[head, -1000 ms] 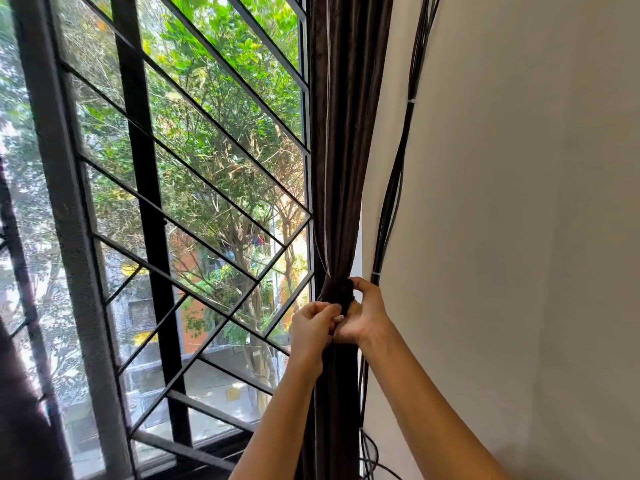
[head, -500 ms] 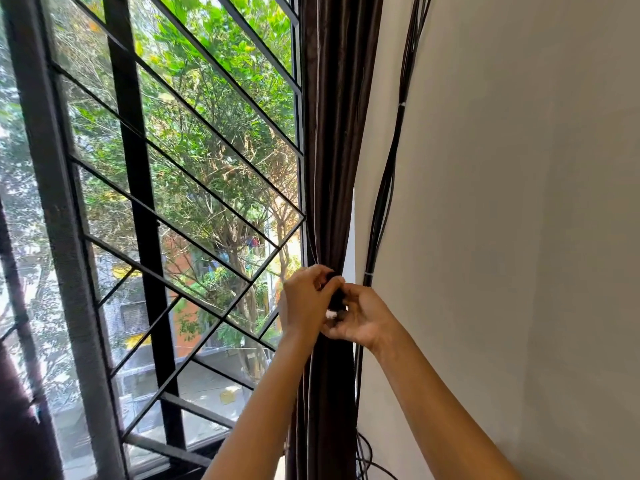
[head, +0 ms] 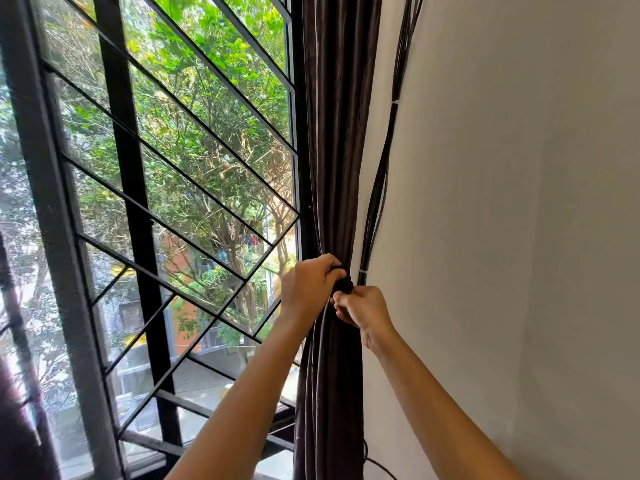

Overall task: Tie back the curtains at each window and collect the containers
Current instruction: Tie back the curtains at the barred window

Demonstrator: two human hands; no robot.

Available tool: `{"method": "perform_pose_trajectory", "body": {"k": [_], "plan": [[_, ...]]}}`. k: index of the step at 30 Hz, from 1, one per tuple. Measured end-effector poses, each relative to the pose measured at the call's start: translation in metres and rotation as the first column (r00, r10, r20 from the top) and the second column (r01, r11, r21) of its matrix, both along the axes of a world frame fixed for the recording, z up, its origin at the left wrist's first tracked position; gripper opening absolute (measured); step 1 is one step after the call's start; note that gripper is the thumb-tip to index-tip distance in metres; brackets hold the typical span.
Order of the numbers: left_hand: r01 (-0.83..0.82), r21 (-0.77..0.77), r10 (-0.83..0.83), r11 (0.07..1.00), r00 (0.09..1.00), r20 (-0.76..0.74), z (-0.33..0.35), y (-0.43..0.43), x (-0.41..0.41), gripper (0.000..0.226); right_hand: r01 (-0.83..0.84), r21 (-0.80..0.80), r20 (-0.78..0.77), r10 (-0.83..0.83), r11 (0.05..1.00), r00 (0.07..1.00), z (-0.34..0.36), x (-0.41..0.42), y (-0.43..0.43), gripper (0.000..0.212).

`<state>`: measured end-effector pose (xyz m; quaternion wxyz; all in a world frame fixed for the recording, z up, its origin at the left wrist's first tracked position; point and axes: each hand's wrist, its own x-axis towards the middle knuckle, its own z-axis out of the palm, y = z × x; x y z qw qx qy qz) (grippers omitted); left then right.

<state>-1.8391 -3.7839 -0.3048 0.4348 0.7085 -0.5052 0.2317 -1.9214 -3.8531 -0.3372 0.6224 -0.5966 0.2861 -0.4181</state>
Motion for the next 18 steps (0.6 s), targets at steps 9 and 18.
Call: {"method": "perform_pose_trajectory", "body": {"k": [9,18], "plan": [[0.044,-0.017,-0.045,0.999,0.996,-0.074,-0.002,-0.002,-0.003,0.013,-0.121,0.039,-0.182,0.126,0.992,0.975,0.002,-0.017,-0.003,0.013],[0.015,-0.113,-0.028,0.993,0.993,-0.114,0.015,-0.001,-0.012,0.010,-0.170,-0.209,-0.294,0.104,0.963,0.950,-0.003,-0.010,-0.009,0.022]]}}
